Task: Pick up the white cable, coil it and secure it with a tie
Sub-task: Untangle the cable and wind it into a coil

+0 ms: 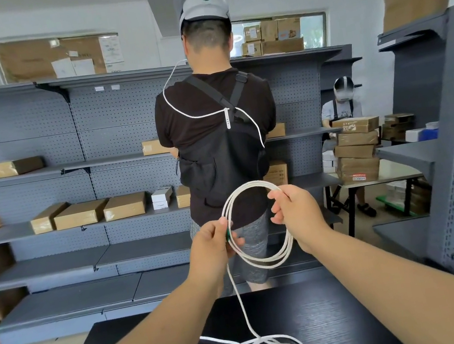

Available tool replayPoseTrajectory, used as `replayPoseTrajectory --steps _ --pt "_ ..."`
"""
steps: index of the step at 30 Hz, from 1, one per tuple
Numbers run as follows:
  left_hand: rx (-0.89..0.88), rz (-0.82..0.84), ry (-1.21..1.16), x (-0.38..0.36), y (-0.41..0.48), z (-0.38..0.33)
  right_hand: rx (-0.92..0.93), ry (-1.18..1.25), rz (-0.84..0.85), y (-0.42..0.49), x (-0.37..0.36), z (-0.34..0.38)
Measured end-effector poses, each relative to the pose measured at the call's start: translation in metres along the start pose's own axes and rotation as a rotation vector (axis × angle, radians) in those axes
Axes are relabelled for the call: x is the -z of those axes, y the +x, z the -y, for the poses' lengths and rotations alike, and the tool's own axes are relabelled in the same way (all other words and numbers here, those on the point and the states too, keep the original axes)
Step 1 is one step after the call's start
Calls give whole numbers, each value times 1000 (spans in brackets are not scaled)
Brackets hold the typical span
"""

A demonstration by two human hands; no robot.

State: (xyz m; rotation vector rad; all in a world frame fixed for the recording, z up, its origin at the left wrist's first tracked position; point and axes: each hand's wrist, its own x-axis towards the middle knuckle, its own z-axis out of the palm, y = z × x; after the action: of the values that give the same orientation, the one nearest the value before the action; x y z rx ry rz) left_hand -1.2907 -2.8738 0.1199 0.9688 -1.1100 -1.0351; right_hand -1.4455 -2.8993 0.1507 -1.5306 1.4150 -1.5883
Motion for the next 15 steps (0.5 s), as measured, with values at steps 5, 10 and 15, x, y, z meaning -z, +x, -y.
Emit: replayPoseTrajectory --steps 5,10,15 --pt "-40 -132 98 -4 -2 1 -34 13 1 -4 -6 -5" --pt "54 -142 -18 -6 -3 1 -76 32 -17 -4 -10 -8" --pt "72 -13 -91 1 -8 1 -79 4 -23 -4 -8 -9"
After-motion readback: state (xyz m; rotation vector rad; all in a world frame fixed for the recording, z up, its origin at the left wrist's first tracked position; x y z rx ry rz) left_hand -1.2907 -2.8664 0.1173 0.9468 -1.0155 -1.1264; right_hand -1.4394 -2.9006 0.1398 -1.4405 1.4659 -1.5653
